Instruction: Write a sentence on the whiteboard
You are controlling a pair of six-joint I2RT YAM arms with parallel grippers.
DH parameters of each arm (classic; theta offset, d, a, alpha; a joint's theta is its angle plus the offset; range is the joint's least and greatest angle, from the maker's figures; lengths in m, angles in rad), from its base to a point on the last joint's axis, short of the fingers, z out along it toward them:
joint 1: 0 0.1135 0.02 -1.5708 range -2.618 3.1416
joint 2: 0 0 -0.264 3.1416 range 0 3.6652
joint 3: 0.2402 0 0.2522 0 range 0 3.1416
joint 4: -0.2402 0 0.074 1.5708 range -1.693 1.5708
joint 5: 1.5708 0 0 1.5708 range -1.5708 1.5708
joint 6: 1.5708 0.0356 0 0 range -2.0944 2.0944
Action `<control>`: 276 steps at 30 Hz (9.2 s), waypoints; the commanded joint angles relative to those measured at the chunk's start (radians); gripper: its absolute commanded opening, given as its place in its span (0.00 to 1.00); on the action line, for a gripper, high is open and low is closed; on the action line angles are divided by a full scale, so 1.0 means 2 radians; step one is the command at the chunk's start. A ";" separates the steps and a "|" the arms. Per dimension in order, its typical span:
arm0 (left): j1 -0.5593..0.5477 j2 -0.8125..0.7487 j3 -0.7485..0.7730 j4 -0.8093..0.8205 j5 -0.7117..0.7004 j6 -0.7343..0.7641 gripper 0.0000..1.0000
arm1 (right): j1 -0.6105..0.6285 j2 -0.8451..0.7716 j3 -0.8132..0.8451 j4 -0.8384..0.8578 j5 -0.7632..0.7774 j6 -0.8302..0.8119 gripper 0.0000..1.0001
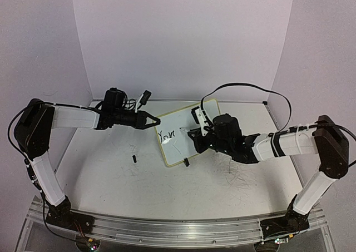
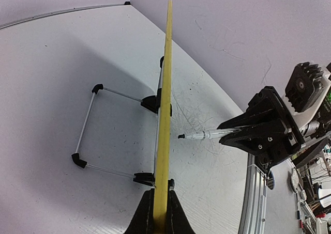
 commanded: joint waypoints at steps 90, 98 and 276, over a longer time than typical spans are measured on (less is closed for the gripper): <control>0.004 -0.023 -0.008 -0.024 -0.008 0.014 0.00 | -0.018 -0.008 -0.017 0.047 -0.016 0.016 0.00; 0.004 -0.023 -0.008 -0.024 -0.006 0.014 0.00 | -0.017 0.000 -0.008 0.048 -0.010 0.020 0.00; 0.004 -0.028 -0.008 -0.025 -0.005 0.016 0.00 | -0.019 0.014 -0.007 0.013 0.046 0.022 0.00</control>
